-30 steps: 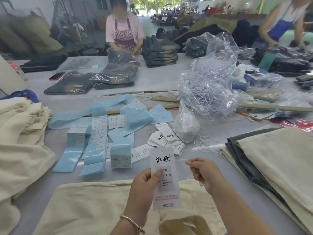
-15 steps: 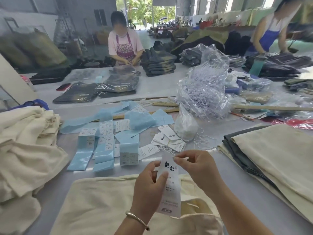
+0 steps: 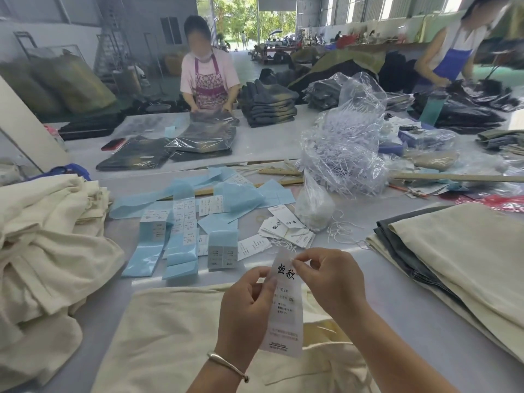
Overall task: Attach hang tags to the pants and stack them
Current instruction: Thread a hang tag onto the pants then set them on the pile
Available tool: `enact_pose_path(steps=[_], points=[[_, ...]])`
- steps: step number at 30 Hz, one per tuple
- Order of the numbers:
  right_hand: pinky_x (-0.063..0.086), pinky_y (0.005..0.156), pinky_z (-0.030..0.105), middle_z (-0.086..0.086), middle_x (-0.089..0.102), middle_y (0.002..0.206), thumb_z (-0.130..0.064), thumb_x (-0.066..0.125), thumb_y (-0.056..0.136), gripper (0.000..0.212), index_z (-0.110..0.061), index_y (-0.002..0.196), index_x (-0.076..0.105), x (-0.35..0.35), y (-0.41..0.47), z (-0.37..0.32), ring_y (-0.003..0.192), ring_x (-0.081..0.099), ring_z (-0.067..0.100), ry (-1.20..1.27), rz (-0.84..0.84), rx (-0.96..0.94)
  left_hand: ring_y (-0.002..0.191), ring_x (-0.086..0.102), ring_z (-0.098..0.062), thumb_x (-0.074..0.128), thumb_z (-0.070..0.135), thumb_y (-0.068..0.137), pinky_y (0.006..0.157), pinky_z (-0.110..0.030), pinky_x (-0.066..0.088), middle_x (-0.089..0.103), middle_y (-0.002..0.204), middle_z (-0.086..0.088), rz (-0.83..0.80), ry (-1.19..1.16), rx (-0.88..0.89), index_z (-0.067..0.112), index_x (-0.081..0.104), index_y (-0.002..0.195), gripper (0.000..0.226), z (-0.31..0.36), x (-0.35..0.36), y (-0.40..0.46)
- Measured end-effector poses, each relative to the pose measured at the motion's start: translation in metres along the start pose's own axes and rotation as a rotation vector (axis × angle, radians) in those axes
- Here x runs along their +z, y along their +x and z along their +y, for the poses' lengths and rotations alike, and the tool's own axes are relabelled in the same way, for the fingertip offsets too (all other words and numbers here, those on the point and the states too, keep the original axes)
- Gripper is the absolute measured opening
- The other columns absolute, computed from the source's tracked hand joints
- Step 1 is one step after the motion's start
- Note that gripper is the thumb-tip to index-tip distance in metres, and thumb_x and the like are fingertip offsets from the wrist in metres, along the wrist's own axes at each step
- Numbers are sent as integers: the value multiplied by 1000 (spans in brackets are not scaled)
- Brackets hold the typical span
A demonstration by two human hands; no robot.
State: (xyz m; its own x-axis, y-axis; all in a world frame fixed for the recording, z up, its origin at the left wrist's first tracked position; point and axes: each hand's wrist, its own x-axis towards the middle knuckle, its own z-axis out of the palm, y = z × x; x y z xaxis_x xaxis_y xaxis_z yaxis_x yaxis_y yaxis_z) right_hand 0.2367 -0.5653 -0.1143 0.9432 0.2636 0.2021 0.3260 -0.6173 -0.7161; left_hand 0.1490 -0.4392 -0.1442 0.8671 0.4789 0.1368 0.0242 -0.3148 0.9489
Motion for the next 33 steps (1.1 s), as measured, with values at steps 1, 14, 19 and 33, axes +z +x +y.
enact_pose_path(steps=[1, 14, 19, 33], points=[[23, 47, 22, -26, 48, 48, -33, 68, 83, 10, -29, 76, 74, 0, 1, 0, 44, 36, 8, 4, 3, -1, 61, 69, -12, 60, 22, 95, 53, -27, 53, 73, 69, 6, -1, -4, 10, 28, 69, 90, 12, 1, 0, -1], [29, 49, 18, -26, 50, 51, -29, 69, 84, 8, -32, 79, 75, -9, -4, -14, 47, 42, 5, 7, 21, -189, 98, 65, -3, 54, -6, 73, 76, -12, 48, 70, 99, 20, -76, 104, 289, 27, 64, 107, 48, 13, -9, 6], [25, 48, 19, -21, 48, 46, -29, 72, 83, 12, -33, 72, 73, -14, -4, -14, 50, 46, 4, 101, 0, -209, 94, 68, -16, 47, 18, 90, 75, -29, 55, 74, 98, 4, -34, -141, 232, 20, 73, 97, 27, 18, -6, 9], [32, 53, 23, -14, 50, 53, -23, 72, 82, 13, -35, 80, 72, -19, -5, 5, 51, 44, 6, 160, -55, -175, 68, 67, -11, 66, 1, 88, 58, -24, 54, 70, 74, 2, -15, -67, 180, 13, 66, 81, 14, 16, 15, 25]])
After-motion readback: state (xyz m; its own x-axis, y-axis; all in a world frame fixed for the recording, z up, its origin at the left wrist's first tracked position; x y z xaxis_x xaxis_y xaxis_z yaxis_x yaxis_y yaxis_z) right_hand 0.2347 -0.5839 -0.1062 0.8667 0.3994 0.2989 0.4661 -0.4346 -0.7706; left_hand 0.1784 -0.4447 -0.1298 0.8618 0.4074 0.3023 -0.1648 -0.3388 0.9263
